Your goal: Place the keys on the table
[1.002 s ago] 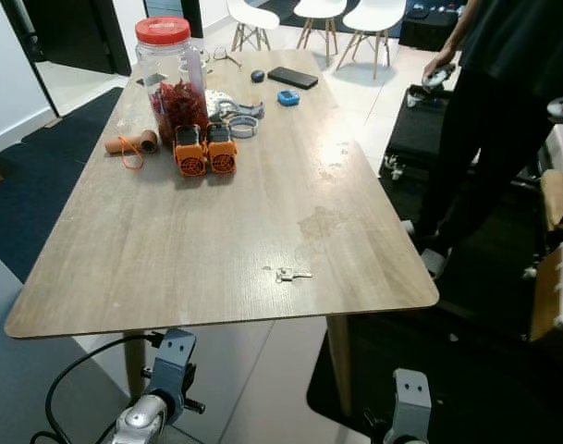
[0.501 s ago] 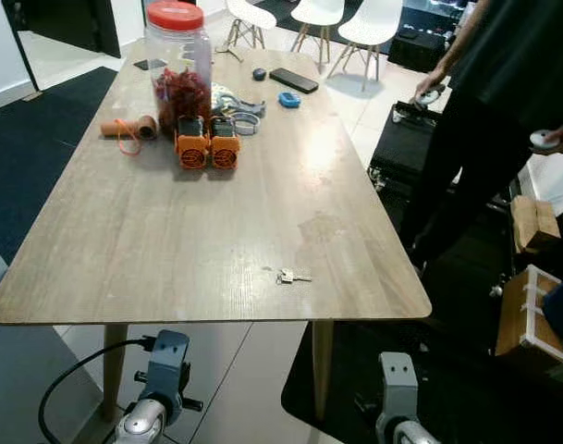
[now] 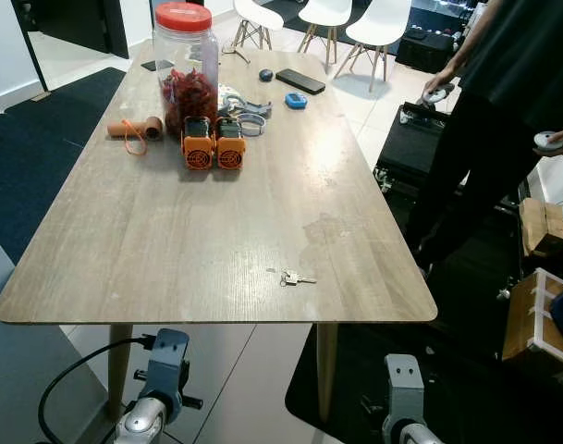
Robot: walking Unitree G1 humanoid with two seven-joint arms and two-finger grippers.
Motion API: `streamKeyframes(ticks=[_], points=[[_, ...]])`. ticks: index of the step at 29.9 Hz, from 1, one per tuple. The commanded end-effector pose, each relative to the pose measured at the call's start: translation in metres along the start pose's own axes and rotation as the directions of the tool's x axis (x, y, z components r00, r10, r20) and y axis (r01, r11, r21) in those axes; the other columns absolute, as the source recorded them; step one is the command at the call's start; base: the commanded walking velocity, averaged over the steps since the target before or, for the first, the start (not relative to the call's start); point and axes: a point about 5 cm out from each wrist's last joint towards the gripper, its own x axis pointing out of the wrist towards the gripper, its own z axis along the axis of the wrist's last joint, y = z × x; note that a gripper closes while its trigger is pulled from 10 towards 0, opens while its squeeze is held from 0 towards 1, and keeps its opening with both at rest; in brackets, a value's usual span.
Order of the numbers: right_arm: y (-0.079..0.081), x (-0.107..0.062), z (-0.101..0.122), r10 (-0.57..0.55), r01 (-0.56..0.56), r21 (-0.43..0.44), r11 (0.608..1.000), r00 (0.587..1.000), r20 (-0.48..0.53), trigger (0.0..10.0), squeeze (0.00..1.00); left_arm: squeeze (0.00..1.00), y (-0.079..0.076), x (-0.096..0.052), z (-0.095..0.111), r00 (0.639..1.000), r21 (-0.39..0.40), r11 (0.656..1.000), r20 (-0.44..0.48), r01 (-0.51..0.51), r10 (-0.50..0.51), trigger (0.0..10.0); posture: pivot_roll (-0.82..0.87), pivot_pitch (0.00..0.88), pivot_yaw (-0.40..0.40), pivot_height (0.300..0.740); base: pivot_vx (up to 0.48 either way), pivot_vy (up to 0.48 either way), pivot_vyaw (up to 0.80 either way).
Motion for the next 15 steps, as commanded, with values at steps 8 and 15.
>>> streamKeyframes(ticks=[8, 15], points=[[-0.0048, -0.0026, -0.0036, -0.022, 0.022, 0.011, 1.000, 1.000, 0.006, 10.0, 0.00, 0.00, -0.0122, 0.0045, 0.0030, 0.999, 0.008, 0.999, -0.010, 0.039, -0.039, 10.0, 0.06, 0.000, -0.079, 0.740, 0.000, 0.000, 0.00], [-0.0027, -0.0039, -0.0081, -0.023, 0.023, 0.021, 1.000, 1.000, 0.000, 10.0, 0.00, 0.00, -0.0125, 0.0048, 0.0030, 0.998, 0.023, 0.998, -0.019, 0.055, -0.055, 10.0, 0.06, 0.000, -0.069, 0.740, 0.000, 0.000, 0.00]])
